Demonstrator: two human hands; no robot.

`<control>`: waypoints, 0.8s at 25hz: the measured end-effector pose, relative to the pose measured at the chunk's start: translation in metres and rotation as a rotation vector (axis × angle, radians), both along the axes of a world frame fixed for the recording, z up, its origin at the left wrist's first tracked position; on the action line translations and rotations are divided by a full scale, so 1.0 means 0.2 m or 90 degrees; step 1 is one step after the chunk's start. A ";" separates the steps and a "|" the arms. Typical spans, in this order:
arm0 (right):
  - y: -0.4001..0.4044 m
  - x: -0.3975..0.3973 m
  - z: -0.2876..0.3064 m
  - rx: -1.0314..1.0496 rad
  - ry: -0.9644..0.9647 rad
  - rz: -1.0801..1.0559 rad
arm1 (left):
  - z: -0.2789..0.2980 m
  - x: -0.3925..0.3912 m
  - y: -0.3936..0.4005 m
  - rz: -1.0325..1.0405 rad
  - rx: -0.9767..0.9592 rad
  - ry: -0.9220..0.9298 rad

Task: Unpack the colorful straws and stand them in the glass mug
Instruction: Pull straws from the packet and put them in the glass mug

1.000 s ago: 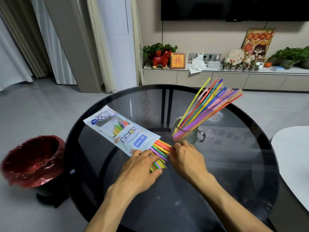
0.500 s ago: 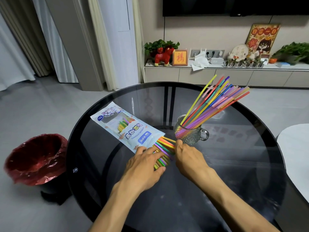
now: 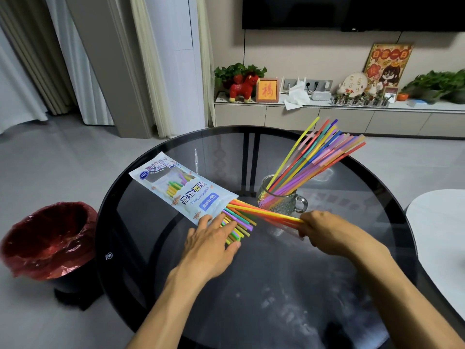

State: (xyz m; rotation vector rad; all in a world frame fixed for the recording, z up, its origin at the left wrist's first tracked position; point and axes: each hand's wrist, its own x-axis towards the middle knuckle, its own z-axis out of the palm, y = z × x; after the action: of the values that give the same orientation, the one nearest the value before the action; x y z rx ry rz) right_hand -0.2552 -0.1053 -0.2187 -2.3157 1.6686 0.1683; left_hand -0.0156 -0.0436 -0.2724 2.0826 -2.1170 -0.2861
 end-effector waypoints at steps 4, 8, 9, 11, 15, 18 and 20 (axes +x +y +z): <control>-0.02 -0.11 0.07 0.051 -0.106 -0.076 | 0.00 0.00 0.01 0.003 0.007 -0.010; -0.04 -0.25 0.13 0.020 -0.137 -0.065 | 0.00 0.00 0.01 0.006 0.011 -0.012; -0.05 -0.28 0.14 0.022 -0.168 -0.067 | 0.00 0.00 0.00 0.006 0.009 -0.013; -0.04 -0.32 0.16 0.064 -0.293 -0.094 | 0.01 0.00 0.00 0.008 0.000 -0.014; 0.01 -0.20 0.13 0.146 -0.588 -0.158 | 0.03 -0.03 0.01 0.026 -0.025 0.019; 0.06 0.02 0.08 0.275 -0.697 -0.172 | 0.09 -0.08 0.01 0.082 -0.264 0.027; 0.10 0.12 0.09 0.446 -0.702 -0.088 | 0.11 -0.10 0.02 0.052 -0.420 -0.035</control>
State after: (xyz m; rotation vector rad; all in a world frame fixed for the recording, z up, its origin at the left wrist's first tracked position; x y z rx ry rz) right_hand -0.2312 -0.0848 -0.2009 -1.3102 0.9412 -0.4186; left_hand -0.0349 -0.0401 -0.2504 1.7734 -1.8011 0.4307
